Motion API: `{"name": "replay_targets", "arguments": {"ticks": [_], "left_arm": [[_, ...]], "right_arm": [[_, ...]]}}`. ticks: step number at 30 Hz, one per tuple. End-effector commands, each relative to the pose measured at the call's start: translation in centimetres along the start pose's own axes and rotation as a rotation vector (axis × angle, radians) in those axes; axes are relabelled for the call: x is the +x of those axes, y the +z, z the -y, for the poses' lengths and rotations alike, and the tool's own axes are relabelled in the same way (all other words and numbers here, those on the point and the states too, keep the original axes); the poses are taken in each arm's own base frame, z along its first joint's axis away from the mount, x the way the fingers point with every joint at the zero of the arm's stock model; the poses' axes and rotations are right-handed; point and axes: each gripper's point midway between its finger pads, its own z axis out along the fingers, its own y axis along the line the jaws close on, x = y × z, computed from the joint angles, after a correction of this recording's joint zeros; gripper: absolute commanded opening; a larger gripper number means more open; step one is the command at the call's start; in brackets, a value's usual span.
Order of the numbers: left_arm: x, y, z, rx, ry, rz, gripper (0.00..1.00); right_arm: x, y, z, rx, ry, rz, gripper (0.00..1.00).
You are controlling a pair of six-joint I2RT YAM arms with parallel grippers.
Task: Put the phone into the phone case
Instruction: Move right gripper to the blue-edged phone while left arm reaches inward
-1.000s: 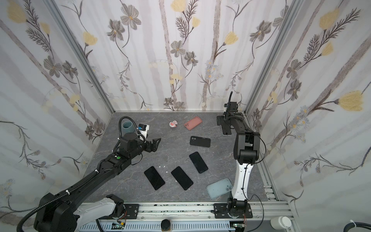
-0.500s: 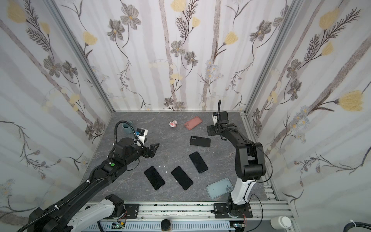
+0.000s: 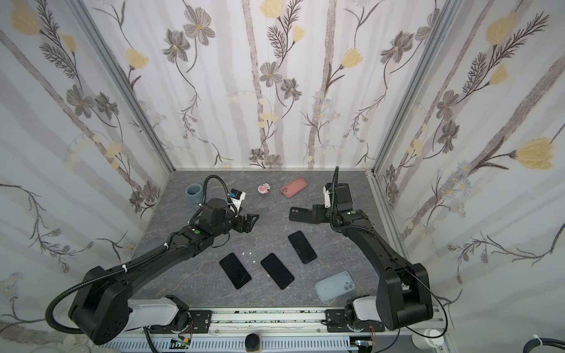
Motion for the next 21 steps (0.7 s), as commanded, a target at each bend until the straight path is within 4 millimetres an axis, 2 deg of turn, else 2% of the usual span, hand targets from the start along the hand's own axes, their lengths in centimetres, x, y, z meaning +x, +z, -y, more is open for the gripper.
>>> {"name": "replay_targets", "arguments": {"ticks": [1,4,9,13,14,16,21], "left_arm": [[-2.6,1.9,1.5,0.071,-0.055,0.042,0.86],[-2.7,4.0,2.4,0.084,-0.055,0.008,0.86],[-2.3,7.0,4.5,0.126,-0.009,-0.051,0.86],[-0.8,9.0,5.6,0.165,0.007,-0.099,0.85],[-0.4,9.4,5.7,0.174,0.003,-0.112,0.84],[0.4,10.2,5.8,0.182,-0.007,-0.141,0.84],[2.0,11.1,5.6,0.183,-0.035,-0.192,0.83]], "right_arm": [[2.4,-0.6,0.1,0.021,0.162,-0.029,0.81],[4.4,-1.0,0.2,0.071,0.176,-0.045,0.81],[7.3,-1.7,-1.0,0.079,0.171,-0.099,0.84],[9.4,-2.4,-1.5,0.089,0.161,-0.136,0.85],[10.7,-2.4,-1.3,0.094,0.160,-0.161,0.86],[12.0,-2.6,-1.4,0.091,0.166,-0.179,0.86],[13.9,-2.5,-2.2,0.029,0.157,-0.187,0.88]]}}
